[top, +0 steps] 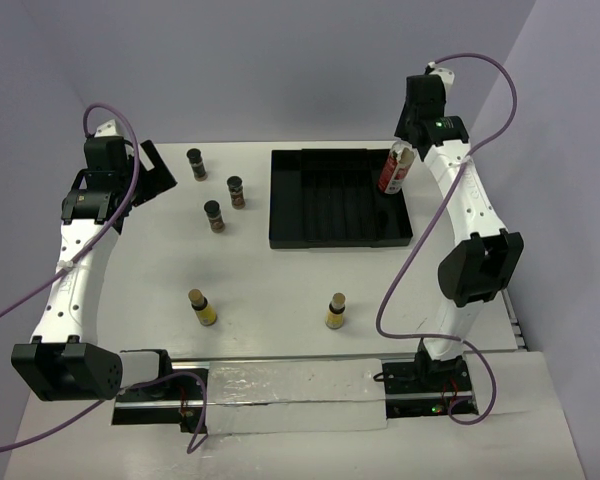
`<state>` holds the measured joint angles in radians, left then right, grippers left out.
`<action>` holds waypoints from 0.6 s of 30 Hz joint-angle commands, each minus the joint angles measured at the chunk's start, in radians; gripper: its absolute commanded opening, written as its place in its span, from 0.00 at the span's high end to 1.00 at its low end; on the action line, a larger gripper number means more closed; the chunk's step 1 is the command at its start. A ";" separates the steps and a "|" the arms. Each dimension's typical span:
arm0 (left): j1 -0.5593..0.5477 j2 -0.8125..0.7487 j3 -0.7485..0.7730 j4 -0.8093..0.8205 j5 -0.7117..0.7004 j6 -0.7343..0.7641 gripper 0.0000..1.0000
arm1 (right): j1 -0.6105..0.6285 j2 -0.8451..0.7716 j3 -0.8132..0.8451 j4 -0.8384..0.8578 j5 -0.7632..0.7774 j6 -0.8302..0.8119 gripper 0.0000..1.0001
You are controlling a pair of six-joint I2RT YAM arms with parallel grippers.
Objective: Organize the condiment bottles
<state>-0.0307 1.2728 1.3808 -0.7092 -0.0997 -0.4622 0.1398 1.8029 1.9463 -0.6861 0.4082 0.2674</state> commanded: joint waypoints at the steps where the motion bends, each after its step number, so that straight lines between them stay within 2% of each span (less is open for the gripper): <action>1: 0.005 -0.017 0.035 -0.003 -0.018 0.009 0.01 | 0.004 -0.003 0.076 0.142 0.046 0.003 0.91; 18: 0.004 -0.020 0.024 -0.014 -0.023 0.007 0.01 | 0.006 0.022 -0.030 0.196 0.077 0.003 0.91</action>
<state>-0.0307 1.2728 1.3808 -0.7172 -0.1085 -0.4614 0.1398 1.8449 1.9252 -0.6378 0.4424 0.2676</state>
